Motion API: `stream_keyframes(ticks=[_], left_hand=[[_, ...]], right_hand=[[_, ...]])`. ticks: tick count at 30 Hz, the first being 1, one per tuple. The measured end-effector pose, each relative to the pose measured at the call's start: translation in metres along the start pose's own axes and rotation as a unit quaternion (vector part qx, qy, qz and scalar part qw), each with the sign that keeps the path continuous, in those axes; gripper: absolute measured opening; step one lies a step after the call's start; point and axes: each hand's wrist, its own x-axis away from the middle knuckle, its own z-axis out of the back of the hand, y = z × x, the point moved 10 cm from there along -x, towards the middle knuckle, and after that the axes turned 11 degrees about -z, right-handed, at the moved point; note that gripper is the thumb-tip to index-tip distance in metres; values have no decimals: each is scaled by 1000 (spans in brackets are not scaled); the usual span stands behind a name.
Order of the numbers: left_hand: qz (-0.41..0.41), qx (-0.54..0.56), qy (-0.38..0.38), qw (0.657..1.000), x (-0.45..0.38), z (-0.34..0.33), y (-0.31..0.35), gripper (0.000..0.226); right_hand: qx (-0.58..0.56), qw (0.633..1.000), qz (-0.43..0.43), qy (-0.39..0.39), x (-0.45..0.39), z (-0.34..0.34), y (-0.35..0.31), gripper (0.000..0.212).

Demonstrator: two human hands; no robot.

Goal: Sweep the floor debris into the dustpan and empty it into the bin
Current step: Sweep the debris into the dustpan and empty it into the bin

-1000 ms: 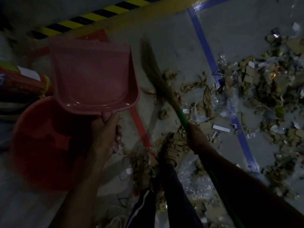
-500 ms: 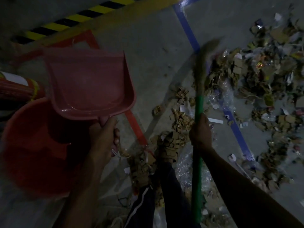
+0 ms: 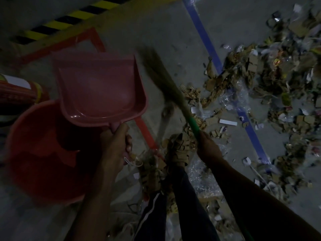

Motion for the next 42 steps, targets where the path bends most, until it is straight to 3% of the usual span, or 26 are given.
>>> stream_keyframes(ticks=[5, 7, 12, 16, 21, 25, 28, 33, 38, 42], left_hand=[[-19, 3, -16, 1000, 6, -3, 7, 14], [-25, -3, -29, 999, 11, -7, 9, 14], [-30, -10, -36, 999, 31, -9, 22, 19], [-53, -3, -39, 998, 49, -11, 33, 16], [-40, -6, -21, 999, 70, -10, 13, 13], [-18, 1, 1, 1000, 92, -9, -16, 21], [-20, -4, 3, 1000, 111, -14, -30, 25], [-15, 3, -6, 1000, 143, -36, -46, 22], [-17, 23, 4, 1000, 173, -56, -61, 24], [-11, 32, 13, 999, 190, -69, -77, 29]], right_hand=[[-82, 982, -164, 52, -7, 58, 73, 30], [-59, 979, -177, 84, -5, 83, 85, 31], [-55, 989, -61, 122, 18, 125, 75, 23], [-132, 990, -3, 50, 32, 123, 54, 35], [-44, 989, 135, -36, 64, 65, 2, 37], [12, 978, 167, -124, 77, -20, 9, 47], [9, 985, 102, -141, 77, -43, 57, 45], [6, 996, 20, -90, 65, -4, 148, 44], [68, 995, -67, 17, 57, 58, 220, 43], [85, 989, -92, 83, 60, 76, 241, 61]])
